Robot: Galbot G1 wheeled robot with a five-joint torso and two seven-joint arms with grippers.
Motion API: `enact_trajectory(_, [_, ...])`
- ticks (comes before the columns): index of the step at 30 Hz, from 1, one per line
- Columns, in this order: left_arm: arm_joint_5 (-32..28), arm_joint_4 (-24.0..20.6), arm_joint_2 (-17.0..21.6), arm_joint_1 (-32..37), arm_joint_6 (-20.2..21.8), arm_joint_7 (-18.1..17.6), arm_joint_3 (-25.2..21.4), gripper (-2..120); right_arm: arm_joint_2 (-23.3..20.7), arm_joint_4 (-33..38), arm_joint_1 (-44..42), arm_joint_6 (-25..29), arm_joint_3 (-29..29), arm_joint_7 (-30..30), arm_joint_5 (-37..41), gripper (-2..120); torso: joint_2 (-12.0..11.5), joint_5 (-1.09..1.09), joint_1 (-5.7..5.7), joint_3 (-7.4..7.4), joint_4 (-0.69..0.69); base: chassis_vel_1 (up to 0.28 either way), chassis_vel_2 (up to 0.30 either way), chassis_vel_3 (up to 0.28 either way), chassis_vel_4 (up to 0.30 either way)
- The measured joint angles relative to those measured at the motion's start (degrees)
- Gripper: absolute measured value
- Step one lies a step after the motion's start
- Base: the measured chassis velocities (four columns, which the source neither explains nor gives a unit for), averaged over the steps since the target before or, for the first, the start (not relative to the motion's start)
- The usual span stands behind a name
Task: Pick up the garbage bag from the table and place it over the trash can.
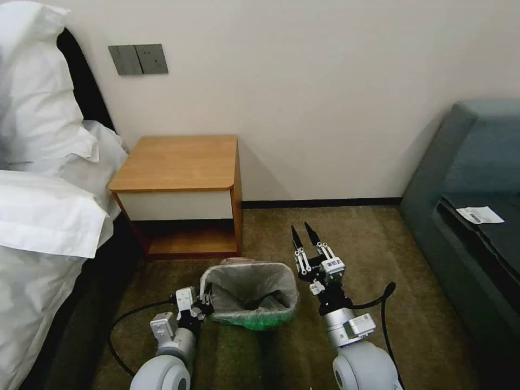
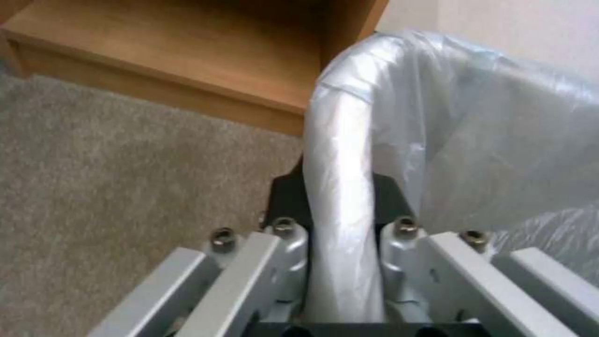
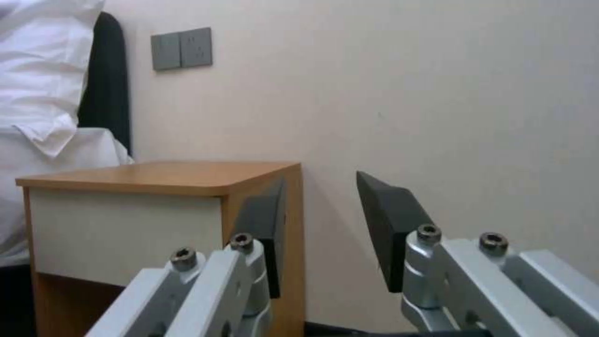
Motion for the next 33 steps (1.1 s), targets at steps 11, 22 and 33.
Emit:
enact_trajectory(11, [0.1, -0.1, -0.1, 0.1, -0.1, 0.7, -0.1, 52, -0.1, 0.0, 0.0, 0.2, 0.4, -0.9, 0.2, 30, 0.0, 0.0, 0.0, 0.0, 0.0, 0.0, 0.0, 0.0, 0.0])
enact_trajectory(22, [3.9, -2.8, 0.3, 1.5, -2.3, 1.9, -1.2, 96, 0.8, -0.7, 0.1, 0.2, 0.6, -0.9, 0.2, 30, 0.0, 0.0, 0.0, 0.0, 0.0, 0.0, 0.0, 0.0, 0.0])
enact_trajectory(33, [11.4, -0.3, -0.2, 1.0, -18.1, 6.0, -2.6, 100, 2.2, -3.6, -0.4, 1.2, 0.8, 1.8, -1.2, 30, 0.0, 0.0, 0.0, 0.0, 0.0, 0.0, 0.0, 0.0, 0.0])
